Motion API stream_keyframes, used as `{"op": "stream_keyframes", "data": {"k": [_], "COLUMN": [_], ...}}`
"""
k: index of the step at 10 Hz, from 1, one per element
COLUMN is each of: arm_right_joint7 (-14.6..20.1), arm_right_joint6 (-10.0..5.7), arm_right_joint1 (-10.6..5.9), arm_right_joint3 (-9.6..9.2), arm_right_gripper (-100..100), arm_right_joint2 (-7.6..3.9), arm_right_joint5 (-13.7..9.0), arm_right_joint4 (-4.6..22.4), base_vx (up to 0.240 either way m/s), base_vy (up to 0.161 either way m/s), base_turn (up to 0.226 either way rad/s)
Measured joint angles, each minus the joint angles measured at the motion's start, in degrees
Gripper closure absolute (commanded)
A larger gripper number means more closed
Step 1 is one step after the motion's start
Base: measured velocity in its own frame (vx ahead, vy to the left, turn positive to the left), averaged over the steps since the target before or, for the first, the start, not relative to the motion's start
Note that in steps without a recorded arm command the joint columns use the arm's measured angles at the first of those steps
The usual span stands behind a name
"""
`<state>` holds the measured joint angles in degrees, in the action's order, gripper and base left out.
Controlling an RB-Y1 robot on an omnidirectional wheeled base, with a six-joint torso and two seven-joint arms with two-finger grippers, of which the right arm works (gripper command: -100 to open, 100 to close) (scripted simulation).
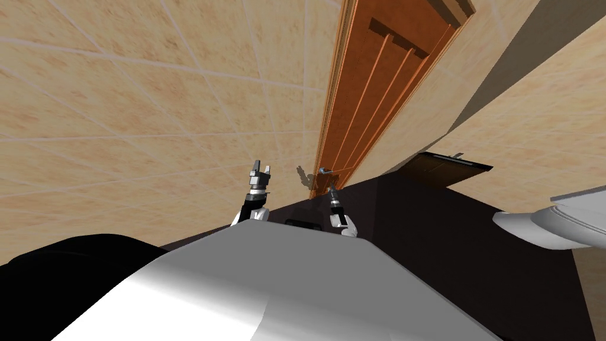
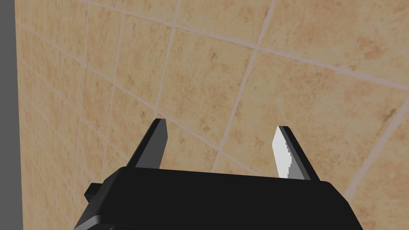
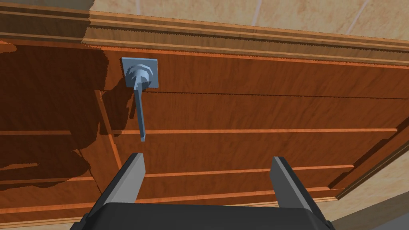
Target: Pull the door open
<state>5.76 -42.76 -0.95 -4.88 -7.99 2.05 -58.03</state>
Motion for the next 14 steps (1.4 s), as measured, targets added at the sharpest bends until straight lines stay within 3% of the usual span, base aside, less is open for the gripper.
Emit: {"op": "stream_keyframes", "data": {"k": [14], "arm_right_joint7": [3.83], "arm_right_joint6": [-4.74], "arm_right_joint1": [-7.43], "arm_right_joint3": [-2.03], "arm_right_gripper": [-100], "arm_right_joint2": [-0.74], "arm_right_joint5": [-0.34], "arm_right_joint4": [17.93], "base_vx": [0.045], "base_vy": [-0.103], "base_turn": [0.103]}}
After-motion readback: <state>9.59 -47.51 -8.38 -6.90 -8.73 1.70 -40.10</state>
